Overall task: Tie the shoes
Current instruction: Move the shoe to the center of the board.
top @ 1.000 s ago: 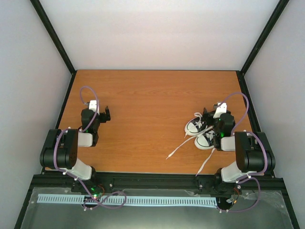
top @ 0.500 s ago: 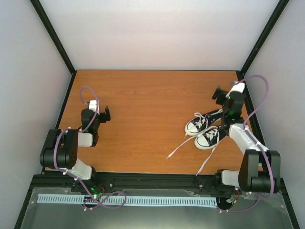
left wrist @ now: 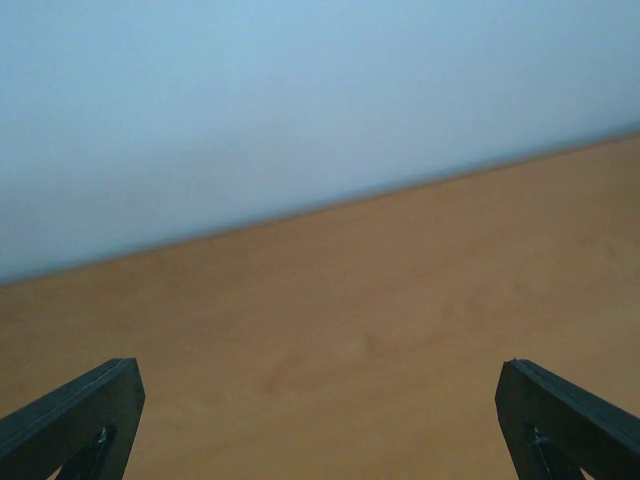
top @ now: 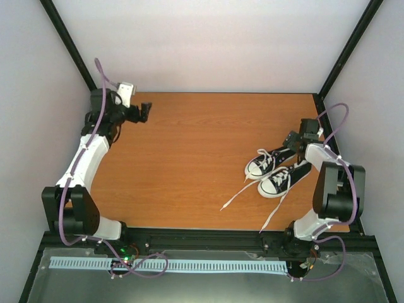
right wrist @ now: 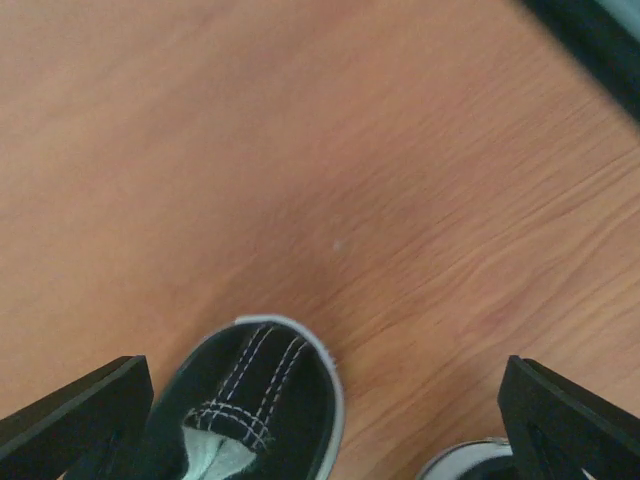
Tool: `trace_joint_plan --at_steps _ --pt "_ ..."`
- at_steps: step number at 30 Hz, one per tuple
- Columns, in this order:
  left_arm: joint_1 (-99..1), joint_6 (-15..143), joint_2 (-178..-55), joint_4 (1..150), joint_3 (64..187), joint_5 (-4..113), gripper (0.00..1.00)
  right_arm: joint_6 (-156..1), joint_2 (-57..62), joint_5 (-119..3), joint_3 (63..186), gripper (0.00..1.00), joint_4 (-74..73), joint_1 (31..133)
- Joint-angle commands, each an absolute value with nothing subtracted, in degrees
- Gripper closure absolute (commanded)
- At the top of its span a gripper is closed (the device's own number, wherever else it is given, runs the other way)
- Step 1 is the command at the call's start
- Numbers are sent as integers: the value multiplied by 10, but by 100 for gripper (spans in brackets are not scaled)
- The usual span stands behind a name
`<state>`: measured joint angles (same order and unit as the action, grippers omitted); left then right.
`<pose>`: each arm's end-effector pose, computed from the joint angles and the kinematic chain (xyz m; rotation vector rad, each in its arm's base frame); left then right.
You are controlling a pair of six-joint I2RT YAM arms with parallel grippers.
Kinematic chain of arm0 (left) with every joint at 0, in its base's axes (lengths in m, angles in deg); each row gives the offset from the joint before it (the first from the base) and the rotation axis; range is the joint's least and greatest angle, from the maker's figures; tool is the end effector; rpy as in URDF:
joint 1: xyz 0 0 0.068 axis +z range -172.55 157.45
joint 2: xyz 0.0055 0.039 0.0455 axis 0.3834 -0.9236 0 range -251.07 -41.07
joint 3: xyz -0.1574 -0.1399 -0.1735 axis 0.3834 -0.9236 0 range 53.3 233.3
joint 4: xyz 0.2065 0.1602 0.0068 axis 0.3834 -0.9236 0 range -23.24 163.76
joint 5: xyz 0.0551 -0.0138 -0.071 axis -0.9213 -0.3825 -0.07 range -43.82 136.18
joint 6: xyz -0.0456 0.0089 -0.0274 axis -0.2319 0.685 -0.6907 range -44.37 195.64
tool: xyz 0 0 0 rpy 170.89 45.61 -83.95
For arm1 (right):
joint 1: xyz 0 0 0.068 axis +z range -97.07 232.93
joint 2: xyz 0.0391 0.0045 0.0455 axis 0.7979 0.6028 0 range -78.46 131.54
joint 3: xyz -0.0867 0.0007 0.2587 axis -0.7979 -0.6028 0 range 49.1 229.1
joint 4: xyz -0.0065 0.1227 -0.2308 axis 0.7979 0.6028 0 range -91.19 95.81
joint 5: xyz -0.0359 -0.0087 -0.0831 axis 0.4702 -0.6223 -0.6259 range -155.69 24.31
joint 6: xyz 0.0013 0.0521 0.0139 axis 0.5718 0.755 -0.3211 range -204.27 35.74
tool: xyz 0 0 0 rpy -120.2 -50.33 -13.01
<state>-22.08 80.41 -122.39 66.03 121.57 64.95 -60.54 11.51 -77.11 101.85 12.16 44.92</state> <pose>0.3331 -0.0088 0.3395 0.2895 1.8996 -0.2550 0.3163 -0.0516 0.1930 0.7487 2.3153 -0.1217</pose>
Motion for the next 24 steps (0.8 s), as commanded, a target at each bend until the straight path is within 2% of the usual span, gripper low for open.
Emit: trace_joint_plan --at_steps 1,3,5,10,11,15,24 --pt "-247 880 -1240 431 1205 733 0 -601 169 -671 1045 6 130 449" --pt "-256 903 -1239 402 1204 727 0 -603 186 -650 1056 16 125 450" --pt "-263 925 -1235 376 1201 735 0 -600 200 -645 1069 33 131 450" --pt "-269 996 -1211 315 1181 769 0 -606 214 -609 1077 90 123 479" --pt "-270 1021 -1206 296 1177 771 0 -612 216 -620 1088 96 131 497" --pt "-273 1088 -1189 234 1166 780 0 -616 229 -670 1141 97 177 578" --pt "-274 1148 -1171 154 1142 814 0 -472 283 -655 1224 97 94 808"
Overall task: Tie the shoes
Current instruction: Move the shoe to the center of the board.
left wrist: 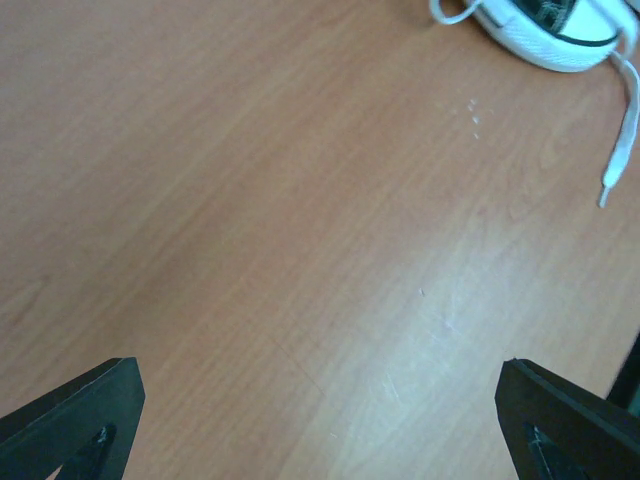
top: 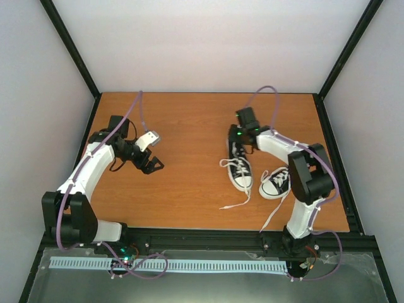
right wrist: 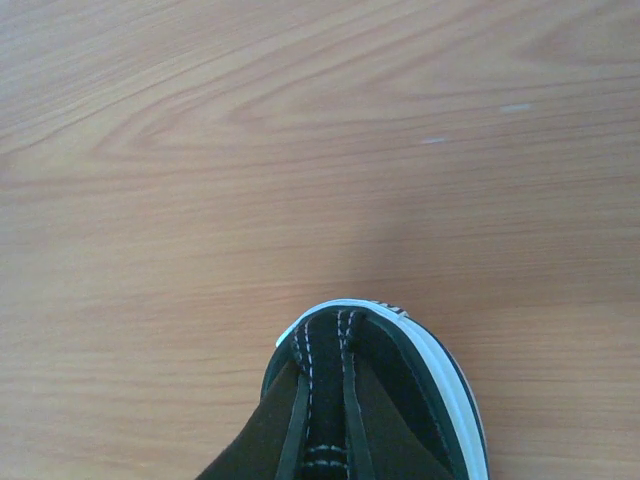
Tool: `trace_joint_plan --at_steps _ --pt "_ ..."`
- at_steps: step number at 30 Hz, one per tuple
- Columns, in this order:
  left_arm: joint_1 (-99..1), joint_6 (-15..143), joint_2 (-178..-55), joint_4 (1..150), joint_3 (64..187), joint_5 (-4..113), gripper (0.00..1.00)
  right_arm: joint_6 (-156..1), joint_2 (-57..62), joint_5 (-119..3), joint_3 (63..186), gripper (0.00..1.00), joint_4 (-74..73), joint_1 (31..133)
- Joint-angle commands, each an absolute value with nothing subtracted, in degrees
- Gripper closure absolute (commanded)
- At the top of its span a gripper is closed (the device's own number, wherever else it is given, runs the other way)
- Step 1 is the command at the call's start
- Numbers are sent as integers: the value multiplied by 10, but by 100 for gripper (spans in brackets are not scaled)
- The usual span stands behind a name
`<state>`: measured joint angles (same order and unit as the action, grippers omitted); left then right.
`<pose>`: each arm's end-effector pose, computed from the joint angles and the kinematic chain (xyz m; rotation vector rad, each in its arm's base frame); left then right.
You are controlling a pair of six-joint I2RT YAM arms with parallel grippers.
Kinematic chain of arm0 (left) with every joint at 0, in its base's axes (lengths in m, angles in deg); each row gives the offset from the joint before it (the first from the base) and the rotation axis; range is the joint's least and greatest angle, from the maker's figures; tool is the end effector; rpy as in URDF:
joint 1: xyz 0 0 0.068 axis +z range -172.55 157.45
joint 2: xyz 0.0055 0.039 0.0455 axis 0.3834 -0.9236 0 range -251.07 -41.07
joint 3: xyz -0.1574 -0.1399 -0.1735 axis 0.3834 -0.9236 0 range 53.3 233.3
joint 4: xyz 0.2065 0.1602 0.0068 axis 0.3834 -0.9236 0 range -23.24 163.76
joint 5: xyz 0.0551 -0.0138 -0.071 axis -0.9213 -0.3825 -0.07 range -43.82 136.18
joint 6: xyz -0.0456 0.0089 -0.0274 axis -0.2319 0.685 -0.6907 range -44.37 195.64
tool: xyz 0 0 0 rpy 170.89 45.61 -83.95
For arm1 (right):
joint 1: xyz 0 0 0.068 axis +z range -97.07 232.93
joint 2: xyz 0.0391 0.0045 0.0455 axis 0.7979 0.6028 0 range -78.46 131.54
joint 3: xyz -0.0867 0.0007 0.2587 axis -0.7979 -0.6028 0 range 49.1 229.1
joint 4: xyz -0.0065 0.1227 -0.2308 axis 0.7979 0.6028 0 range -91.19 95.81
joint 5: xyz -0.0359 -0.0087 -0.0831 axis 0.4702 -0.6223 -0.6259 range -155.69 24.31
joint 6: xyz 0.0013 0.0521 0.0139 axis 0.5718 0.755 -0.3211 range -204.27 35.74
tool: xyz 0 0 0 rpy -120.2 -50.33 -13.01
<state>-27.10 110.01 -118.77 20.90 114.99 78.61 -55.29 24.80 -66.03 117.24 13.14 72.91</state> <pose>0.2510 -0.0392 0.2645 0.9927 2.3881 -0.6018 0.3636 0.1320 0.1953 0.1963 2.4618 0.3714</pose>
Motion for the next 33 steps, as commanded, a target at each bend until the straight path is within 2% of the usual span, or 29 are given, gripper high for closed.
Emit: trace_joint_plan --at_steps 1,8,13,14,17,18,20,24,29,33 --pt "-274 1150 -1169 150 1140 815 0 -462 297 -659 1241 97 93 829" --pt "-275 1153 -1169 140 1128 821 0 -385 387 -708 1348 97 73 923" --pt "-287 1157 -1179 135 1121 856 3 -450 479 -692 1480 96 159 938" --pt "-294 1161 -1181 133 1119 860 5 -464 486 -689 1494 90 176 937" --pt "-324 1181 -1184 128 1110 866 12 -517 469 -703 1490 53 199 937" --pt "-338 1194 -1183 125 1106 868 14 -535 457 -708 1486 45 206 937" --pt "-369 1231 -1177 116 1096 874 17 -582 431 -715 1480 35 227 937" --pt "-424 1338 -1166 107 1076 893 22 -655 367 -704 1444 26 267 935" --pt "-434 1479 -1178 158 1059 921 43 -664 283 -659 1340 22 296 934" --pt "-440 1545 -1184 304 1009 893 40 -647 240 -635 1262 21 296 934"
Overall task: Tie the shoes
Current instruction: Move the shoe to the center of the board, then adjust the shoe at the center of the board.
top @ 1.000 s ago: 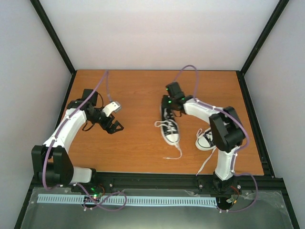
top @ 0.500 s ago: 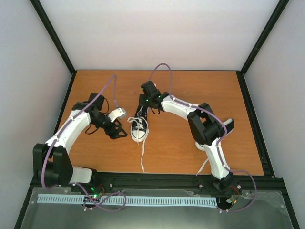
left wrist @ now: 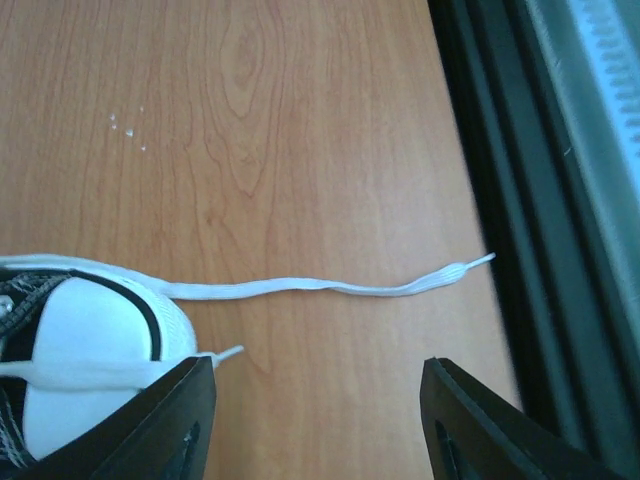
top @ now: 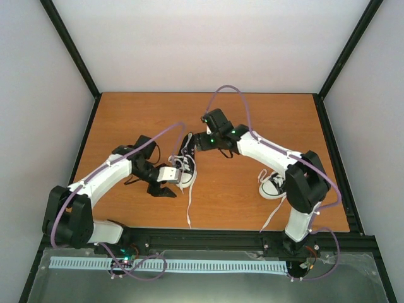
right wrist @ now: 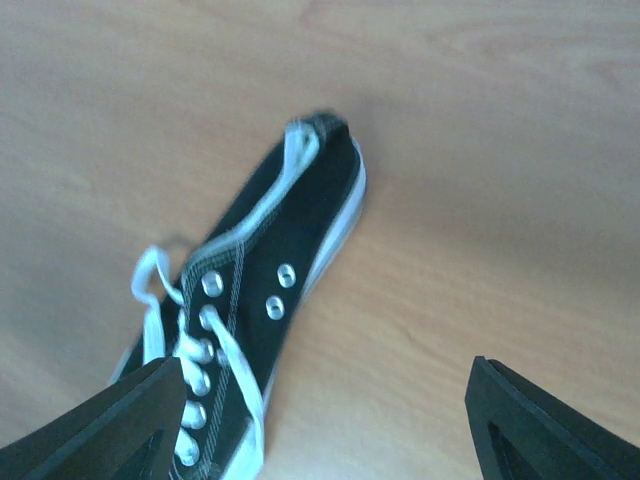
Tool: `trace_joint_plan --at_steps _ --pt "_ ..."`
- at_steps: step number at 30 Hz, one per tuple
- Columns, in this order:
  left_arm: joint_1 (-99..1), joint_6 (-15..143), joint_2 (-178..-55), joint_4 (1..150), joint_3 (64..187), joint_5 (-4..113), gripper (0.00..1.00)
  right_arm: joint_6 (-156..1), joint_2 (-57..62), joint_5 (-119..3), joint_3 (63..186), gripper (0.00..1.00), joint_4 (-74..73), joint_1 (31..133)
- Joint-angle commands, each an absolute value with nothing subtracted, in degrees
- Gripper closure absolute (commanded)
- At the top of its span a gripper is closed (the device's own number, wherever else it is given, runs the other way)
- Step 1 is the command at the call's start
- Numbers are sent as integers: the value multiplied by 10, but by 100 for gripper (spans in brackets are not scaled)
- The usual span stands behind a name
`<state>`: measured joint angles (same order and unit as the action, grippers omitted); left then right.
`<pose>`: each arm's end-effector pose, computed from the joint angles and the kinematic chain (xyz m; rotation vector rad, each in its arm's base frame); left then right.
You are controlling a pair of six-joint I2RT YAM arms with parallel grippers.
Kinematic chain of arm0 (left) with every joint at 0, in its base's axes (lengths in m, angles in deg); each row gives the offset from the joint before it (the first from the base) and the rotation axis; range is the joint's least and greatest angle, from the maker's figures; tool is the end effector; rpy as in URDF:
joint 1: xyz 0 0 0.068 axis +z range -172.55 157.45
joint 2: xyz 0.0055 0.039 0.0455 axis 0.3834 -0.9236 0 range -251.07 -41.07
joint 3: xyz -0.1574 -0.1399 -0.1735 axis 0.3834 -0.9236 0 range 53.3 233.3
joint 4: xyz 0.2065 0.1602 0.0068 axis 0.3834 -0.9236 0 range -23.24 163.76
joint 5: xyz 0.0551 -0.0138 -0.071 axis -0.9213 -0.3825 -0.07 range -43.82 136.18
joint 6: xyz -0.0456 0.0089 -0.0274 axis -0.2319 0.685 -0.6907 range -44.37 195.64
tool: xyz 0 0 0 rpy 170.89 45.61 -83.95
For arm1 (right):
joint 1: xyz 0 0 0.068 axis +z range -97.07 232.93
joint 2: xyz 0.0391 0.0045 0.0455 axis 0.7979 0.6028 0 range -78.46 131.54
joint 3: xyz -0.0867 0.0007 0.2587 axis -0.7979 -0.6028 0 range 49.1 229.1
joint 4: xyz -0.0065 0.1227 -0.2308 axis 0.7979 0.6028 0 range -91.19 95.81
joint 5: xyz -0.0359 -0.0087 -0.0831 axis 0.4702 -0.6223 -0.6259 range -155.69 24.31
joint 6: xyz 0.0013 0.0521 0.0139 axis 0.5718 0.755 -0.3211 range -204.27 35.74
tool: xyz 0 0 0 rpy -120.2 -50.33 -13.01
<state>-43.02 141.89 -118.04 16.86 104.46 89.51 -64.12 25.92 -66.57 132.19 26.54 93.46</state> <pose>0.1974 -0.0998 0.2190 1.8302 1.8419 -0.8856 0.3101 0.2644 0.2535 -0.4318 2.4414 0.4516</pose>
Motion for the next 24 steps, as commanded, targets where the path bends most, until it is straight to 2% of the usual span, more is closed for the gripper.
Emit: trace_joint_plan --at_steps 1,4,8,10,12,14,16,19,21,23,24 --pt "-443 1566 -1189 329 999 872 37 -644 236 -634 1248 21 297 934" --pt "-454 1601 -1201 393 988 815 32 -638 228 -623 1214 21 298 934" --pt "-457 1616 -1225 417 1000 822 27 -628 221 -580 1178 24 292 943" --pt "-457 1621 -1249 422 1004 809 21 -618 211 -571 1159 26 288 959" --pt "-457 1622 -1271 428 1005 790 15 -608 202 -596 1142 28 288 986" --pt "-458 1629 -1284 432 1003 779 14 -609 207 -645 1141 28 302 1027" --pt "-459 1633 -1289 444 994 780 16 -603 213 -702 1142 28 315 1065" --pt "-462 1619 -1285 483 981 780 21 -588 210 -723 1122 31 296 1095" --pt "-464 1601 -1278 495 979 783 30 -577 202 -730 1106 32 285 1102" --pt "-465 1585 -1271 502 977 787 44 -569 188 -734 1084 33 273 1105" --pt "-465 1582 -1266 504 975 789 48 -567 180 -731 1078 34 264 1106"
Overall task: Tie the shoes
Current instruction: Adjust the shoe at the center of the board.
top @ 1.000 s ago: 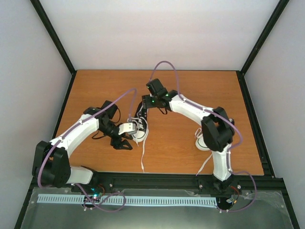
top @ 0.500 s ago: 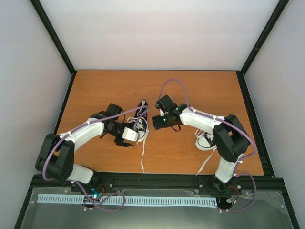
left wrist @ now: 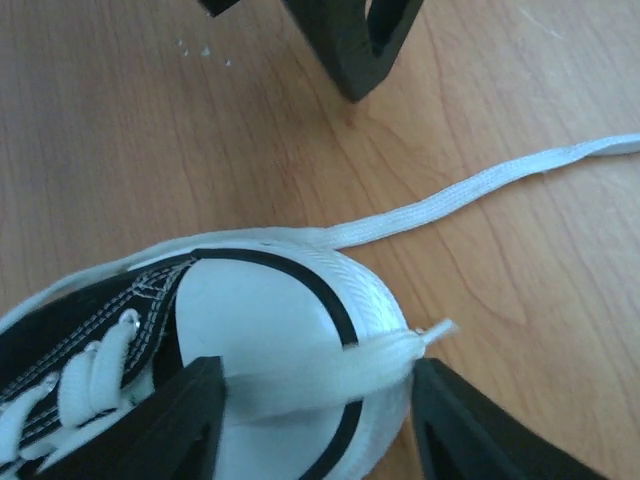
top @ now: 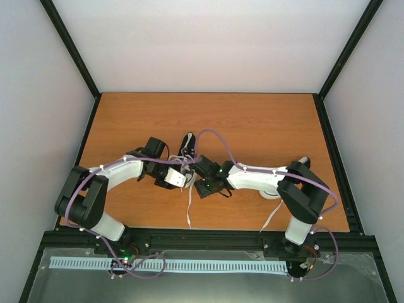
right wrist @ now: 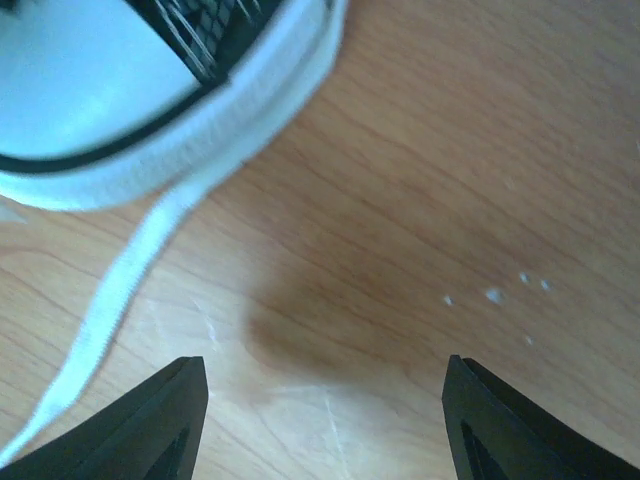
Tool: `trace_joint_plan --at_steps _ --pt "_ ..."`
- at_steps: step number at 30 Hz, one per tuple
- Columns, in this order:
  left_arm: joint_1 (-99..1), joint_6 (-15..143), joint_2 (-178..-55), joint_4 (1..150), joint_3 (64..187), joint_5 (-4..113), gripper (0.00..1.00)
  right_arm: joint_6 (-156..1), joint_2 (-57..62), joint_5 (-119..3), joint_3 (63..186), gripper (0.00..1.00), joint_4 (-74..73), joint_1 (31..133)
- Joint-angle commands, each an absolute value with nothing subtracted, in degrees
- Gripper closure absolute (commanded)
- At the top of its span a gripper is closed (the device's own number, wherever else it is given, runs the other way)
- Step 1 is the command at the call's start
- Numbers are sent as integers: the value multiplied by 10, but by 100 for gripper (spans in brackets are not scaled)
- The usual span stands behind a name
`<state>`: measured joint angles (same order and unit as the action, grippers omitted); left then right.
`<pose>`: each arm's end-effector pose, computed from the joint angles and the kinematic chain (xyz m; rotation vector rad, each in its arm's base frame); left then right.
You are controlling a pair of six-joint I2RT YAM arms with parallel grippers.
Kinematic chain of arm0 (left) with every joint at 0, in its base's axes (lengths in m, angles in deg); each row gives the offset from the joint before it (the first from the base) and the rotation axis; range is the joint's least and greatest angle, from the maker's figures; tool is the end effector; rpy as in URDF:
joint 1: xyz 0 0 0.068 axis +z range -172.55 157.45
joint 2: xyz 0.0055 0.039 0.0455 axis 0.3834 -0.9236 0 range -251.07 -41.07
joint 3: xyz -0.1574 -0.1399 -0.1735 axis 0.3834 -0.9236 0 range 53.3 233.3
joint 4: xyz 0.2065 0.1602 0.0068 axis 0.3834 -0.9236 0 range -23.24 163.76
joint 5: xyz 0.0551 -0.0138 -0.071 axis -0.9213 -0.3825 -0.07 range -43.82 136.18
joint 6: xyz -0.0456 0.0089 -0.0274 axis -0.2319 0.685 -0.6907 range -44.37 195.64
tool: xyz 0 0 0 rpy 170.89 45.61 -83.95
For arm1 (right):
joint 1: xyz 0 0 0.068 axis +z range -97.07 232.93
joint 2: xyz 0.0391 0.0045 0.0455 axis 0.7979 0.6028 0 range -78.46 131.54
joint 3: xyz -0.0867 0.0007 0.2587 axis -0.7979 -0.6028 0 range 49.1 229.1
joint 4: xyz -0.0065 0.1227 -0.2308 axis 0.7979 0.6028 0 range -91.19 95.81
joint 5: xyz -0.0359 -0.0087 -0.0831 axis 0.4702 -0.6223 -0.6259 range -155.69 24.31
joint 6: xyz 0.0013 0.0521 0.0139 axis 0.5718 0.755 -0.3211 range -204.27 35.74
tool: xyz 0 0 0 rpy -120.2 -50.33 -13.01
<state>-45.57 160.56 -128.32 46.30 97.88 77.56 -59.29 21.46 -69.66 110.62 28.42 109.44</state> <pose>0.2354 -0.1202 0.1571 2.1306 1.3946 -0.3835 0.1873 0.2787 0.1668 -0.7408 2.6926 0.2809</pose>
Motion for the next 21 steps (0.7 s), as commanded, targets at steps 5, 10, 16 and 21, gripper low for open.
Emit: trace_joint_plan --at_steps 5,10,16,21 --pt "-464 1553 -1252 494 976 804 83 -564 141 -721 1027 35 222 1127" --pt "-464 1486 -1249 480 996 794 99 -576 103 -744 991 36 180 1167" --pt "-443 1368 -1226 410 1053 843 99 -594 121 -750 1003 32 159 1210" --pt "-369 1272 -1198 383 1102 902 99 -610 182 -774 1059 21 182 1247"
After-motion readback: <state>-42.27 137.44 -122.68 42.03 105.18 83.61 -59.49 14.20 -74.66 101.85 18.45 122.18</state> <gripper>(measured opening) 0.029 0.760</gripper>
